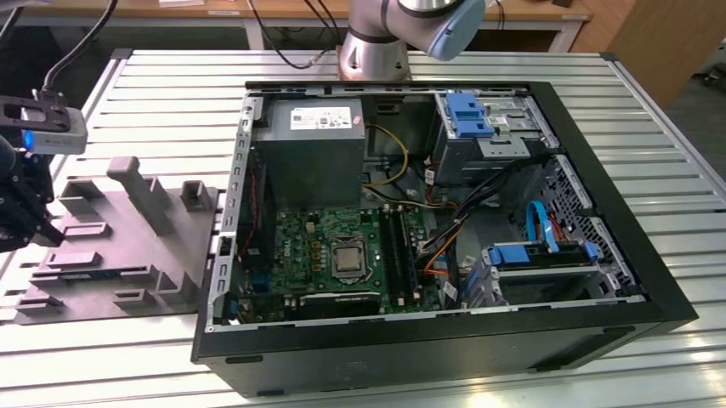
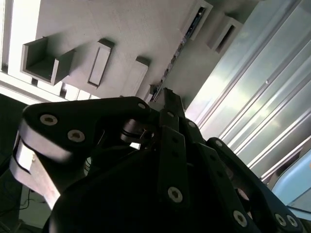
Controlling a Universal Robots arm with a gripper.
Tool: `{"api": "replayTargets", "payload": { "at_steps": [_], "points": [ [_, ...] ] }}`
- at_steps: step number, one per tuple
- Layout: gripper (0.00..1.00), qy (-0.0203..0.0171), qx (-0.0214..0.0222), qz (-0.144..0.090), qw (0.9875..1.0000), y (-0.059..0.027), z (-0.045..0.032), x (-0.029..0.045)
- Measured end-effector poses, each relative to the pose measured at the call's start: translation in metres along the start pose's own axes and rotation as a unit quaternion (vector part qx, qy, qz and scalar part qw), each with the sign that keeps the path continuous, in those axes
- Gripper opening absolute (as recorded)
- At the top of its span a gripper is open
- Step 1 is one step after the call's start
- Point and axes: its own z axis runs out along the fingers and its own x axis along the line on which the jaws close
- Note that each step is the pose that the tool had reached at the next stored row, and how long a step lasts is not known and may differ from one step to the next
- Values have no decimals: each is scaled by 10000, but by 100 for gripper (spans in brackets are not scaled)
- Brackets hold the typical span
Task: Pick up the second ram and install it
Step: 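Pick up the second ram and move it above second insertion slot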
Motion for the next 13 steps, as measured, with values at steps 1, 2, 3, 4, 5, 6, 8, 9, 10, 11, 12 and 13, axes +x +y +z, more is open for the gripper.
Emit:
{"api": "replayTargets", "payload": {
  "at_steps": [1, 2, 3, 4, 5, 6, 8, 9, 10, 11, 12, 13],
  "points": [
    [10, 0, 0, 0, 10000, -1, 18, 4],
    [10, 1, -1, 0, 10000, -2, 35, 7],
    [10, 0, 0, 0, 10000, -3, 53, 10],
    [10, 0, 0, 0, 10000, -4, 71, 13],
    [10, 1, 0, 0, 10000, -5, 90, 16],
    [10, 0, 0, 0, 10000, -6, 108, 19],
    [10, 0, 0, 0, 10000, -7, 144, 22],
    [10, 0, 0, 0, 10000, -7, 163, 24],
    [10, 0, 0, 0, 10000, -8, 180, 25],
    [10, 0, 0, 0, 10000, -7, 198, 27],
    [10, 1, 0, 0, 10000, -7, 216, 28],
    [10, 0, 0, 0, 10000, -7, 234, 29]
  ]
}}
